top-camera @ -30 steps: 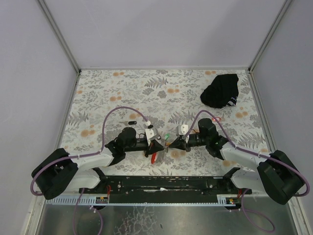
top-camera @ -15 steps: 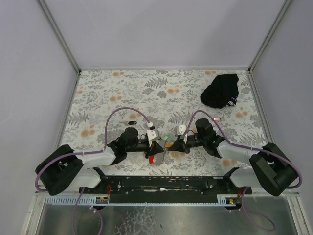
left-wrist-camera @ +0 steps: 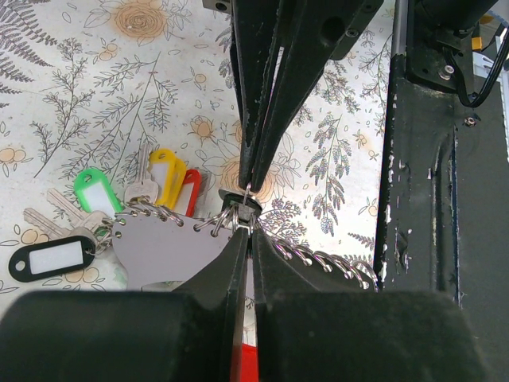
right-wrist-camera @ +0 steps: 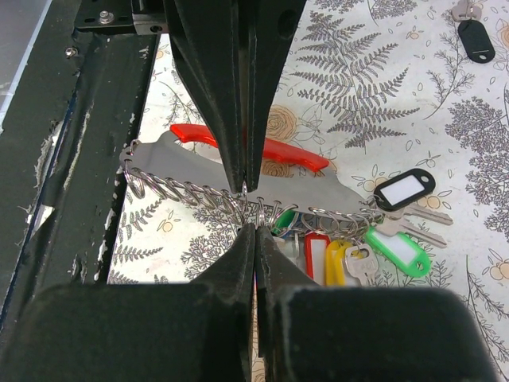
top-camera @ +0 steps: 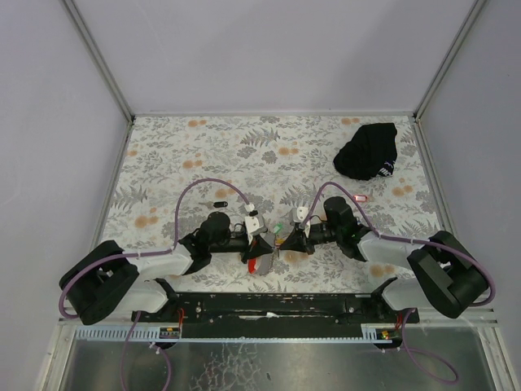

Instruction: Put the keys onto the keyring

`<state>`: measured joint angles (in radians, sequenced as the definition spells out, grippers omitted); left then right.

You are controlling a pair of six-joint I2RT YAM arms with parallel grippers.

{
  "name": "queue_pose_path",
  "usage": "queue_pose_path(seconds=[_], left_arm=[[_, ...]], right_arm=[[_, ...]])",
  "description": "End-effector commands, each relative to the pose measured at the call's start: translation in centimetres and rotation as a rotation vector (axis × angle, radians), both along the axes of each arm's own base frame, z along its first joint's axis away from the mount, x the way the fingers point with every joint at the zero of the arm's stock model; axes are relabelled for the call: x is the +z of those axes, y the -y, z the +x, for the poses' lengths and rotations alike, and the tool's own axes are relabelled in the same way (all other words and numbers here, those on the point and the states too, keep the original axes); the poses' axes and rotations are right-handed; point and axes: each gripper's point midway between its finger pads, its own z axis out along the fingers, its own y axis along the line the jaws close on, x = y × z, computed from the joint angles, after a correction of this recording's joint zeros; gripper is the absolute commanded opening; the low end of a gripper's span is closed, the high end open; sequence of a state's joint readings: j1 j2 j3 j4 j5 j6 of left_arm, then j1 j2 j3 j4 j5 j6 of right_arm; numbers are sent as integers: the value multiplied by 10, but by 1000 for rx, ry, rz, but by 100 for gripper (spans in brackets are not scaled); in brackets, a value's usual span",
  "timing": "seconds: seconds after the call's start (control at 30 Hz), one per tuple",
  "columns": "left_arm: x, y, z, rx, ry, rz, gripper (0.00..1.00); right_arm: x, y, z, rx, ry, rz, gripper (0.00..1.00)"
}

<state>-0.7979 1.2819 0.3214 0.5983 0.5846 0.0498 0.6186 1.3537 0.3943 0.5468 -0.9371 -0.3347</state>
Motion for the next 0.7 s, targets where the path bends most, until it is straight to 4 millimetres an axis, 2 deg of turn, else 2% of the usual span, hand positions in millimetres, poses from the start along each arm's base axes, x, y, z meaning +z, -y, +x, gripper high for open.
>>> queue_pose_path(seconds=[0.0, 0.67], left_arm=[[23, 12, 8, -25, 84, -71, 0], [23, 10, 12, 2, 91, -69, 0]], right_arm=[[15, -6, 4, 27, 35, 55, 0], [14, -5, 1, 39, 23, 47, 0]])
